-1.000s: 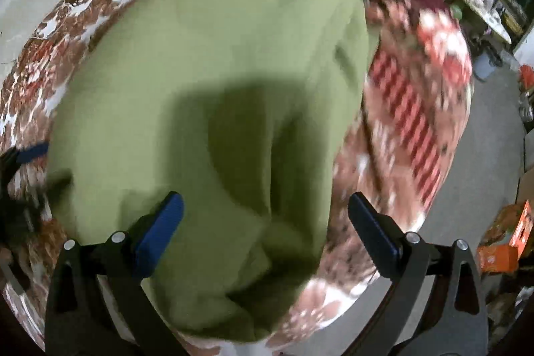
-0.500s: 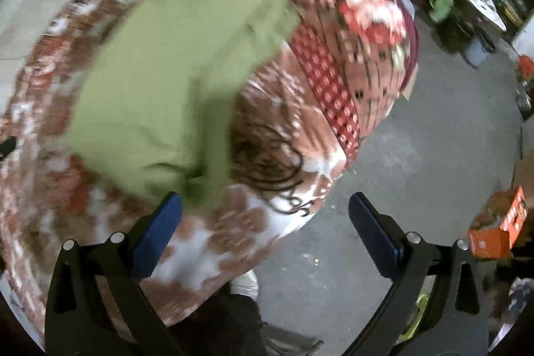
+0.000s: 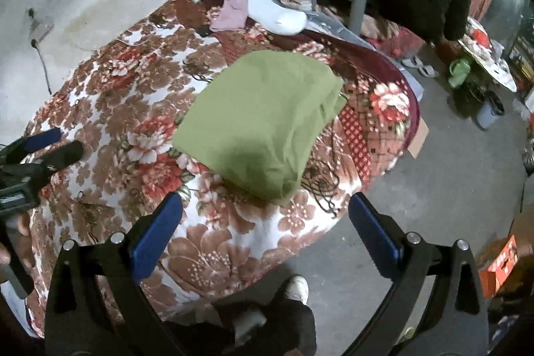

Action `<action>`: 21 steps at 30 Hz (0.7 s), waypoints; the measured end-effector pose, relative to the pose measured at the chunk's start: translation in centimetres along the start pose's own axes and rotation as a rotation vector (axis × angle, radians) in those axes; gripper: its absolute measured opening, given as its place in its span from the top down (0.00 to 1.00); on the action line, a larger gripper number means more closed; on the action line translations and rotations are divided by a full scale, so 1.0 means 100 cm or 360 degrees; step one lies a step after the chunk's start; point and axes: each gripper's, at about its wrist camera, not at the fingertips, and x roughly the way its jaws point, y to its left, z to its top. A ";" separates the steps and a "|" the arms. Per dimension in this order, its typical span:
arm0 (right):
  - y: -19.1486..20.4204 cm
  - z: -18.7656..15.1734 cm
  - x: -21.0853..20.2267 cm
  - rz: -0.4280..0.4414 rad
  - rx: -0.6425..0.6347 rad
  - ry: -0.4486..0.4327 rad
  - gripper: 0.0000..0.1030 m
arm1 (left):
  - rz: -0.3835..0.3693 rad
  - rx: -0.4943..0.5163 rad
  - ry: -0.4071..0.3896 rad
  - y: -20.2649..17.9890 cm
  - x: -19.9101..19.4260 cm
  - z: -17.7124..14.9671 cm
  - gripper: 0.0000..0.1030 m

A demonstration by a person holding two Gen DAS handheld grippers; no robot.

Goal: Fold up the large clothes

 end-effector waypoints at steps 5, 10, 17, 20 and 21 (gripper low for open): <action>-0.013 0.000 -0.006 -0.0022 -0.0040 -0.0044 0.05 | 0.0021 -0.0005 -0.0012 -0.008 -0.011 0.000 0.05; -0.026 0.004 -0.022 -0.0022 -0.0076 -0.0092 0.05 | 0.0000 0.0014 -0.0099 -0.023 -0.021 -0.002 0.05; -0.038 0.008 -0.030 -0.0059 -0.0075 -0.0173 0.05 | 0.0048 0.0077 -0.0159 -0.036 -0.022 -0.001 0.05; -0.038 0.005 -0.025 -0.0049 -0.0073 -0.0156 0.05 | 0.0048 0.0079 -0.0161 -0.039 -0.023 -0.003 0.05; -0.037 0.004 -0.025 -0.0036 -0.0071 -0.0151 0.05 | 0.0048 0.0084 -0.0162 -0.041 -0.023 -0.004 0.05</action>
